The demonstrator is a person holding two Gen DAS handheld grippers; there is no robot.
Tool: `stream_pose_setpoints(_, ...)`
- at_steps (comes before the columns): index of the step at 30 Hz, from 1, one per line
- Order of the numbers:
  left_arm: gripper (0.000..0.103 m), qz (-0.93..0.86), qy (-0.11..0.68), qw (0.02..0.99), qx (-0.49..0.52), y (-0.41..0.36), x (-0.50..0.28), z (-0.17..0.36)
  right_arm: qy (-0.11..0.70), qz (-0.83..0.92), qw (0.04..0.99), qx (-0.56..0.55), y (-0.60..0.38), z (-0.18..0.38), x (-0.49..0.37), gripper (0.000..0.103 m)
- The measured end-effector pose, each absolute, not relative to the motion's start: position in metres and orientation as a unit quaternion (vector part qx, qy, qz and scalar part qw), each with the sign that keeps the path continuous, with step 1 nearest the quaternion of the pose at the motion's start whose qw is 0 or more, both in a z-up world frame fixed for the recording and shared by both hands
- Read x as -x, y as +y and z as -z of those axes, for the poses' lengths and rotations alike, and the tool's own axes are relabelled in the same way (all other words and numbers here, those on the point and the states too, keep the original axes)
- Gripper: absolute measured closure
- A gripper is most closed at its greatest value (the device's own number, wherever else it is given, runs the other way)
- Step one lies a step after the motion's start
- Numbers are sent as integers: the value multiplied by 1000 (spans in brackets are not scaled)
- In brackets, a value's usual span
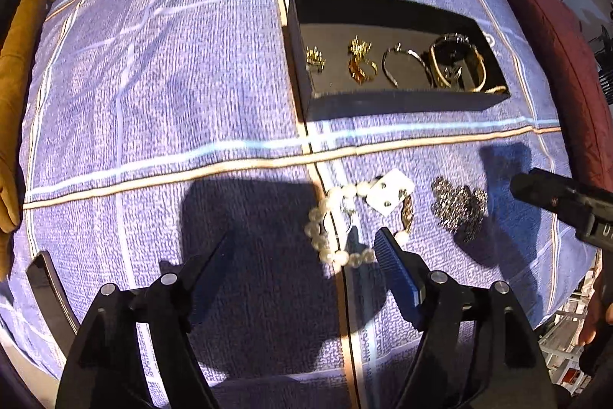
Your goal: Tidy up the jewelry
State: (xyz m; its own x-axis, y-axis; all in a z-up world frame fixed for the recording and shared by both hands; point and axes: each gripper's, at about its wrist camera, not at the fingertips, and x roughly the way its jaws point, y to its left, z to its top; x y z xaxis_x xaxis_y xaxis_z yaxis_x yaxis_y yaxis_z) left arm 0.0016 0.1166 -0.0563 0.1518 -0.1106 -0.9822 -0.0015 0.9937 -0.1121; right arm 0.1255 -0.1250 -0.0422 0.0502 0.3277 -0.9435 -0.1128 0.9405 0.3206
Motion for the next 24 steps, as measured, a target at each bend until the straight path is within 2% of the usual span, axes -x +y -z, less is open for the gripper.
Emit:
stream_pose_setpoints(6, 30, 21, 655, 755, 26, 112, 1, 68, 701, -149, 692, -89, -134, 60, -89, 34)
stream_pose_setpoints(9, 30, 11, 658, 752, 31, 114, -1, 73, 694, -146, 699, -93, -137, 55, -87, 27)
stream_pose_setpoints(15, 29, -8, 666, 746, 14, 107, -8, 89, 690, -152, 700, -102, -136, 49, -86, 27)
stream_pose_setpoints(18, 28, -23, 662, 749, -9, 105, -5, 91, 692, -156, 698, -98, -133, 49, -85, 22)
stream_pose_setpoints(24, 28, -38, 665, 746, 12, 127, 12, 92, 693, -171, 695, -88, -121, 49, -85, 22)
